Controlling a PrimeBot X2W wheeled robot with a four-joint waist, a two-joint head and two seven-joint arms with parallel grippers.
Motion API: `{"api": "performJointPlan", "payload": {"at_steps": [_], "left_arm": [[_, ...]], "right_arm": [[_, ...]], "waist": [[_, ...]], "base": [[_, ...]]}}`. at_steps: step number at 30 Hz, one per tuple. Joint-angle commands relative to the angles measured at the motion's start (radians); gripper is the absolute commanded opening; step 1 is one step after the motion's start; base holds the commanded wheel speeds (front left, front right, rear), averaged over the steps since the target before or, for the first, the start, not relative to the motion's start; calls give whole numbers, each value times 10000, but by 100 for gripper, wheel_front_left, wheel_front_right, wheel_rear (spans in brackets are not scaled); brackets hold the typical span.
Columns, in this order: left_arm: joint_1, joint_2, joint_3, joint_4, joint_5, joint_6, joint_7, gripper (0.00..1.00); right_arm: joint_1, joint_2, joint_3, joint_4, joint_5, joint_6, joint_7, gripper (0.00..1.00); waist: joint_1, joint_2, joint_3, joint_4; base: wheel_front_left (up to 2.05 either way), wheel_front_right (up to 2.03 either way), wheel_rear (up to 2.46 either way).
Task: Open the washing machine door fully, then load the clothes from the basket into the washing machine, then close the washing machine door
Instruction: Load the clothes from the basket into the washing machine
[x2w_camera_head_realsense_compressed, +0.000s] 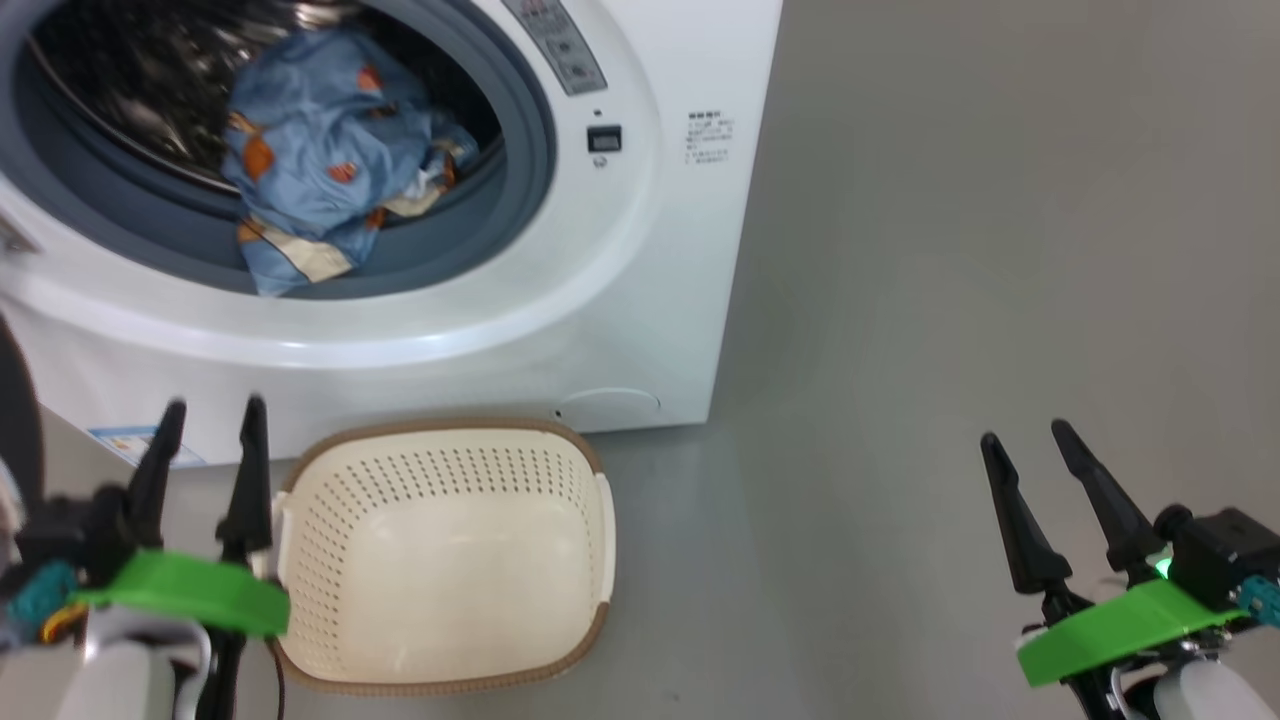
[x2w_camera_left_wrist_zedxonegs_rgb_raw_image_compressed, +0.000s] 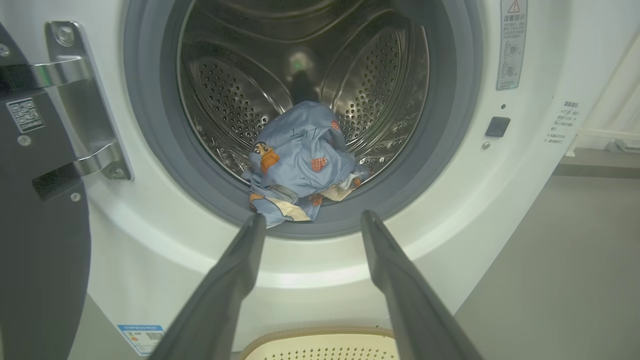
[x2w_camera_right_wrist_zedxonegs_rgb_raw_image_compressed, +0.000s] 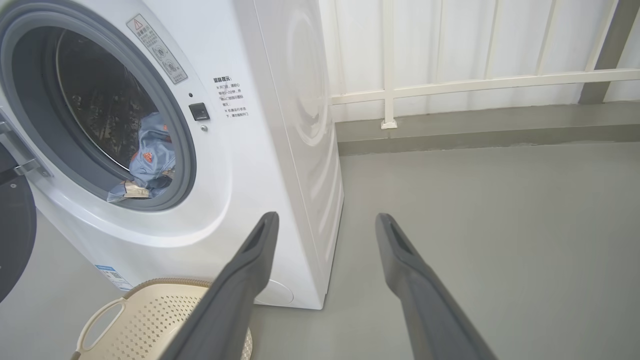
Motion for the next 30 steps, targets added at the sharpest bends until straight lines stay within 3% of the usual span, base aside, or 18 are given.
{"api": "performJointPlan", "payload": {"at_steps": [1,16,30], "left_arm": [[153,306,425,-379,155,-34,-64,100],[3278,-118,1249,-2375,690,-35,-64,100],[3622,-286,1491,-2741,712,-35,-64,100]], "right_arm": [[140,-216,118,-187,106,44,-82,100],[1184,-343,-174,-276,118,44,-82,100],[1155,-360,-167,-389,107,44,-82,100]], "waist": [[2,0,-500,261],[2,0,-1474,446],[2,0,-1265,338]], "base": [[0,0,0],[0,0,0],[0,0,0]]}}
